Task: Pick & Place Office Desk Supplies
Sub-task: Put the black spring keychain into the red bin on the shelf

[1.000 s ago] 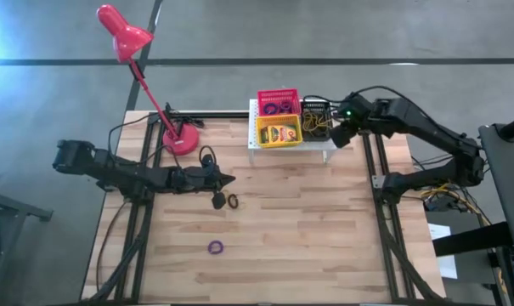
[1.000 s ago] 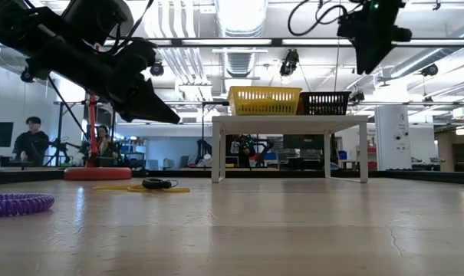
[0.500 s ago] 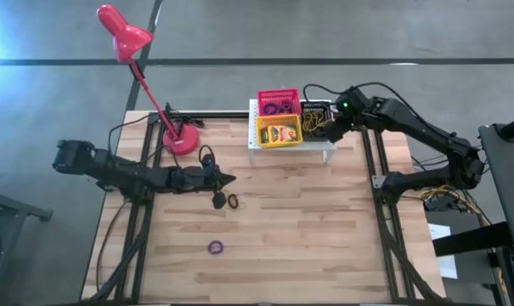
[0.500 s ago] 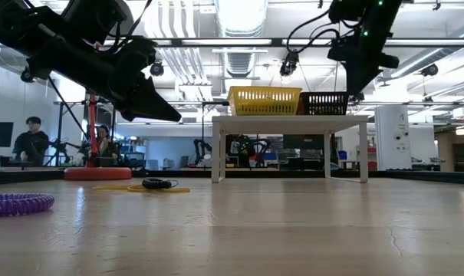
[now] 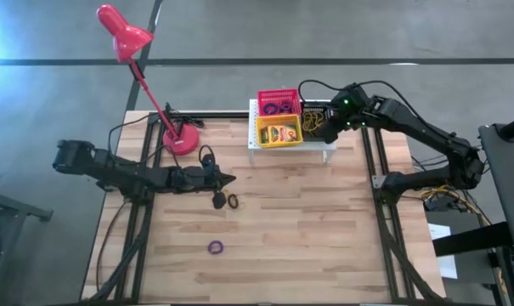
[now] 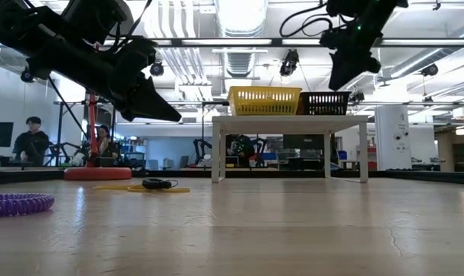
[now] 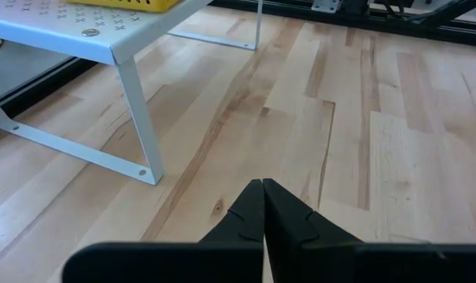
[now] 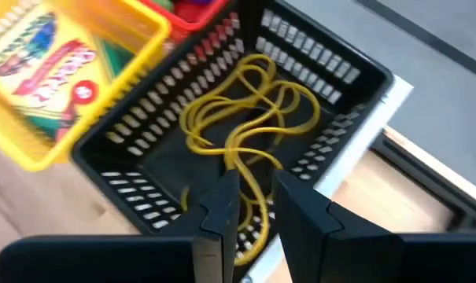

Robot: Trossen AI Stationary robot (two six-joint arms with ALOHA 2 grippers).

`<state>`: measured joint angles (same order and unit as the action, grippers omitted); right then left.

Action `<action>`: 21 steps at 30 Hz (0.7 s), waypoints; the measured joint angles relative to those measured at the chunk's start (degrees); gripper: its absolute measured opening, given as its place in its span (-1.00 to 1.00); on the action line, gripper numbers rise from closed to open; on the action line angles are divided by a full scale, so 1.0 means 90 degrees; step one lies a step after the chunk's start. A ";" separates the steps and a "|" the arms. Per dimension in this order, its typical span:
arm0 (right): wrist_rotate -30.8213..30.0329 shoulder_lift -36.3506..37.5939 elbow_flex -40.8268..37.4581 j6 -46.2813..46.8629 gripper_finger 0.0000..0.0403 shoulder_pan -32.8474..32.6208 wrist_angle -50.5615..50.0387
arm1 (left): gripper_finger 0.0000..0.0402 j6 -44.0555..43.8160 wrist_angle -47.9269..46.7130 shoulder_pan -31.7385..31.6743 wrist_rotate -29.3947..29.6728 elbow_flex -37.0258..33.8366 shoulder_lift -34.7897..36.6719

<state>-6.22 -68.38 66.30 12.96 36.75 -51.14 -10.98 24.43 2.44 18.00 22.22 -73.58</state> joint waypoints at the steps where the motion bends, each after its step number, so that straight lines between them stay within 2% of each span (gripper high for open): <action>1: 0.0089 0.0000 0.0000 -0.0084 -0.62 0.0000 0.0042 | -1.00 0.0000 0.0000 0.0000 0.0000 0.0000 -0.0002; 5: 0.0194 0.0031 0.0000 -0.0468 -0.63 -0.0094 0.0161 | -1.00 0.0000 0.0000 0.0000 0.0000 0.0000 0.0000; 9: 0.0115 0.0150 0.0000 -0.0516 -0.67 -0.0602 0.0508 | -1.00 0.0001 0.0000 0.0000 0.0000 0.0000 -0.0002; 13: -0.0541 0.0158 -0.0133 -0.0609 -0.70 -0.1729 0.1205 | -1.00 0.0005 0.0000 0.0000 0.0000 0.0000 -0.0002; 17: -0.1297 0.0158 -0.0730 -0.0923 -0.71 -0.3078 0.2379 | -1.00 0.0036 -0.0039 0.0001 0.0000 0.0000 -0.0002; 21: -0.1475 0.0158 -0.1619 -0.1105 -0.71 -0.4266 0.3924 | -1.00 0.0058 -0.0195 0.0005 -0.0004 -0.0002 -0.0001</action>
<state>-19.49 -66.96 51.74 3.01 -1.64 -15.83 -10.46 22.67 2.48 17.97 22.20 -73.59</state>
